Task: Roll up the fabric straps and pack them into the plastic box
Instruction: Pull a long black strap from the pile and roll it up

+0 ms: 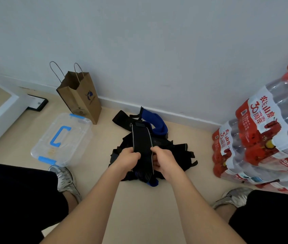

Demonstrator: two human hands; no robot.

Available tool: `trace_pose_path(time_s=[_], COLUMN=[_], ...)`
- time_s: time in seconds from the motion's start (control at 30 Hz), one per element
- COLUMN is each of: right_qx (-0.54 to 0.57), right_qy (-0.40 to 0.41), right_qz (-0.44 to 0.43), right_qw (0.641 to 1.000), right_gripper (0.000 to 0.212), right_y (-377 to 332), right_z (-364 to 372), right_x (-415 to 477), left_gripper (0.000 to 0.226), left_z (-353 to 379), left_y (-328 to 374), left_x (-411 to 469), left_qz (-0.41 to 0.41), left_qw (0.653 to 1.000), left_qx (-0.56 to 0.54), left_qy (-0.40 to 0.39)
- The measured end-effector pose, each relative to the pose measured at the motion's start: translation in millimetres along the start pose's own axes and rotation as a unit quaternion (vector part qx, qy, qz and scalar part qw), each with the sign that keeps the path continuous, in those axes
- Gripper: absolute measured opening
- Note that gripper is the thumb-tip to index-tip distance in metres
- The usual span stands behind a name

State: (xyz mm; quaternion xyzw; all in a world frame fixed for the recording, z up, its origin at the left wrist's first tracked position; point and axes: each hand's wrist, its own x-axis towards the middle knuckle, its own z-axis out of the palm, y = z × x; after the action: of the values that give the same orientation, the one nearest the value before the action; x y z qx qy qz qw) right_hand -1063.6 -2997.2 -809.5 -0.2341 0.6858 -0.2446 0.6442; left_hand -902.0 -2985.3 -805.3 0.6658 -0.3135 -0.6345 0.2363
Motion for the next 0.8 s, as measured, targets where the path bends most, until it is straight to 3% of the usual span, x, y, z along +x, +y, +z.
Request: trace_pose_path(time_s=[0.1, 0.37, 0.8], right_qx=[0.069, 0.198, 0.208], right_qy=[0.009, -0.026, -0.002], right_qz=[0.054, 0.116, 0.12], right_qw=[0.996, 0.973, 0.971], right_gripper=[0.042, 0.028, 0.023], right_y=[-7, -21, -19], right_z=[5, 11, 9], right_x=[4, 0, -7], left_gripper=[0.023, 0.014, 0.02], left_z=[6, 1, 3], left_y=[0, 12, 7], left_x=[1, 9, -1], left_qz=[0.004, 0.02, -0.02], left_qw=[0.999, 0.998, 0.991], left_qx=[-0.03, -0.033, -0.132], left_qy=[-0.019, 0.047, 0.022])
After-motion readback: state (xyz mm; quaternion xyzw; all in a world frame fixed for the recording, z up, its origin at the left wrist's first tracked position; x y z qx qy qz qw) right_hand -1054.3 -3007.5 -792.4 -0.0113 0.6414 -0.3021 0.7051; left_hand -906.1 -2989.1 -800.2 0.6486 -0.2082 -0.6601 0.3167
